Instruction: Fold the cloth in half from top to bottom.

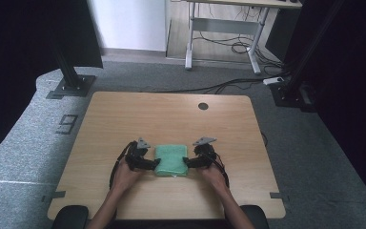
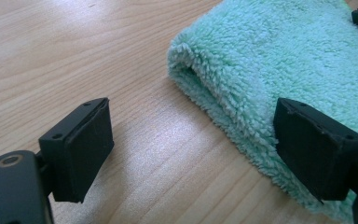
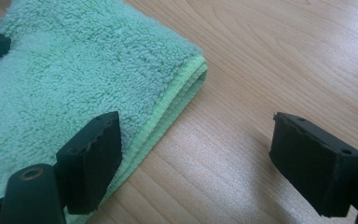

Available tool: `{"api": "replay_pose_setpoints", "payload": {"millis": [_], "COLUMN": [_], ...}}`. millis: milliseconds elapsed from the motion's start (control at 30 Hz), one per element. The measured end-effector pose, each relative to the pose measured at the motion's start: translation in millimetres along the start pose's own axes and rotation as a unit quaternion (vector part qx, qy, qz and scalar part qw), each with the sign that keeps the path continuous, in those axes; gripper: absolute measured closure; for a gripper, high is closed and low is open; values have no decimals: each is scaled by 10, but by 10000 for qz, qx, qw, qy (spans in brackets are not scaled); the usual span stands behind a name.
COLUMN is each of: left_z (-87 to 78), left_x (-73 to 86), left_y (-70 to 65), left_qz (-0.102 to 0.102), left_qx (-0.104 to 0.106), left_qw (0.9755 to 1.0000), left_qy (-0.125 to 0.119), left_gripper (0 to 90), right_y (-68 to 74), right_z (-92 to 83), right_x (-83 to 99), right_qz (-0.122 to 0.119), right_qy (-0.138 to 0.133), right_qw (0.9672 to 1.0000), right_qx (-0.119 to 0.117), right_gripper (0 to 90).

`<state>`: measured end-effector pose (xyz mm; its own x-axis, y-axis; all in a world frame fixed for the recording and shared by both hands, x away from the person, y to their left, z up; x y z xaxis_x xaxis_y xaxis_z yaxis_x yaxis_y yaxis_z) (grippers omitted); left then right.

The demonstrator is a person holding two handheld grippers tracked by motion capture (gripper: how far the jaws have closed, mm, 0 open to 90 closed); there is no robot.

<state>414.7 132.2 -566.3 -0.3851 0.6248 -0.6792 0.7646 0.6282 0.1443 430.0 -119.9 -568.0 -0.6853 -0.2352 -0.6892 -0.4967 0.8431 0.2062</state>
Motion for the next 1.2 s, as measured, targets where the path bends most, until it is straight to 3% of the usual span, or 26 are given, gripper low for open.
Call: {"api": "replay_pose_setpoints", "payload": {"millis": [333,600,833,1033,1200], "left_z": [-16,-108,-233,-387,-521], "left_x": [-6,-40,-78,-92,-58], "left_y": [3,-16,-43,-44,-50], "left_qz": [-61,-44,21,-45,-13], "left_qx": [52,58,82,189,197], "left_qw": [10000,9999,9998,9992,9991], "left_qy": [-29,-120,-193,-362,-386], "left_gripper": [135,138,138,136,92], "right_y": [9,37,83,98,86], "right_z": [-13,-89,-210,-325,-426], "right_x": [-12,-31,-58,-43,-14], "right_qz": [-34,8,-73,-163,-189], "right_qy": [38,-56,-126,-56,-32], "right_qw": [10000,9997,9992,9986,9984], "right_qx": [-28,-241,-381,-493,-531], "right_gripper": [176,174,160,136,119]}}
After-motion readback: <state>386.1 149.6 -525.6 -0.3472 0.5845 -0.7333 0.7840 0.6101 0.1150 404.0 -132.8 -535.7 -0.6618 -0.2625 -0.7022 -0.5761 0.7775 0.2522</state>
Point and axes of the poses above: each handheld gripper's, and its own axes: z roughly forward along the jaws, x roughly out of its underside, y roughly to its left, the point moved 3 cm from there along z, roughly forward along the jaws, and after that the axes turned 14 degrees about z, right-handed, at the moved point
